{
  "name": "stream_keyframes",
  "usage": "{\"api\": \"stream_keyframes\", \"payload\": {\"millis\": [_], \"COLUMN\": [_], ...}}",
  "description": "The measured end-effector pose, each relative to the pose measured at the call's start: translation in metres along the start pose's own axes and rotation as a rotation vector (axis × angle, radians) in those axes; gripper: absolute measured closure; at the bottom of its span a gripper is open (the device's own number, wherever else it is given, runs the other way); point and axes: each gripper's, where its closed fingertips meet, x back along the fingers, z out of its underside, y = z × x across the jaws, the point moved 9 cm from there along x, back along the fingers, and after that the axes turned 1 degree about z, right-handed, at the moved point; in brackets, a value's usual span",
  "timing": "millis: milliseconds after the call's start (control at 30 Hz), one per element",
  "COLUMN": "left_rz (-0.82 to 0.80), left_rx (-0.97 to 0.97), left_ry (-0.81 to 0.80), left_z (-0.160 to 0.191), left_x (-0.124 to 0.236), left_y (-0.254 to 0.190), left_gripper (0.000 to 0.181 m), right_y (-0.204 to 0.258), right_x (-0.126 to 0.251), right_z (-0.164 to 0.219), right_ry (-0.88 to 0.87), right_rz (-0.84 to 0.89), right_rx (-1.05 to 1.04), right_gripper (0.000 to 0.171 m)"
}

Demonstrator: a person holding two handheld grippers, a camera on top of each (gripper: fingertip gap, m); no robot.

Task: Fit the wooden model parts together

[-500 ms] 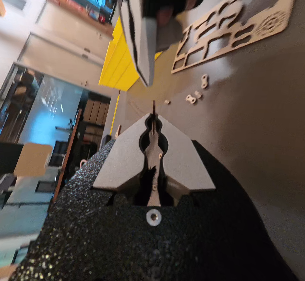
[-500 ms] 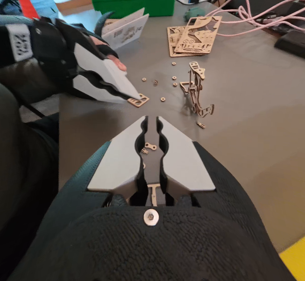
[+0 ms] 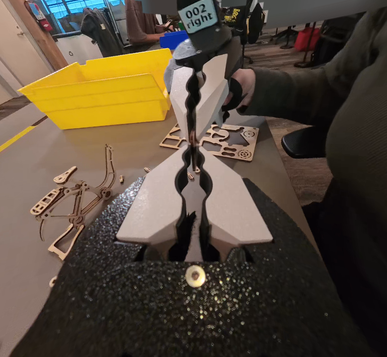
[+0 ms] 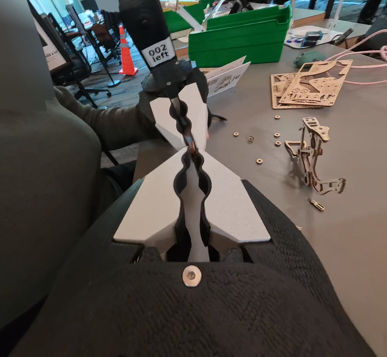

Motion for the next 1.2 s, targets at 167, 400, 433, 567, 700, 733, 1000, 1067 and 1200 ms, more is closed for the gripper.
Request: {"api": "stream_keyframes", "payload": {"millis": [167,400,433,567,700,733,1000,1067,1200], "left_rz": [0.013,0.084,0.103,0.141,0.031,0.012,-0.177,-0.245,-0.37], "left_rx": [0.126,0.257,0.282,0.358,0.275,0.263,0.051,-0.009,-0.125], "left_ry": [-0.126,-0.258,-0.286,-0.302,-0.244,-0.232,-0.099,-0.08,-0.018], "left_z": [-0.007,-0.014,-0.015,-0.014,-0.013,-0.013,-0.015,-0.017,-0.019], "left_x": [0.008,0.008,0.008,0.008,0.009,0.009,0.006,0.004,0.0], "left_y": [0.007,0.01,0.01,0.012,0.011,0.011,0.004,0.001,-0.001], "left_gripper": [0.163,0.156,0.16,0.181,0.181,0.181,0.181,0.181,0.179], "right_y": [-0.006,-0.002,-0.001,-0.001,-0.003,-0.003,0.003,0.006,0.011], "right_x": [0.008,0.001,0.0,-0.004,-0.005,-0.005,-0.004,-0.004,-0.008], "right_z": [-0.008,-0.005,-0.005,-0.004,-0.004,-0.004,-0.011,-0.012,-0.007], "right_ry": [-0.284,-0.473,-0.481,-0.486,-0.43,-0.414,-0.214,-0.222,-0.299], "right_rz": [-0.009,-0.095,-0.101,-0.097,-0.041,-0.02,0.204,0.277,0.414], "right_rx": [-0.153,-0.22,-0.221,-0.229,-0.219,-0.206,-0.003,0.02,-0.003], "right_gripper": [0.171,0.171,0.171,0.17,0.167,0.167,0.165,0.164,0.164]}}
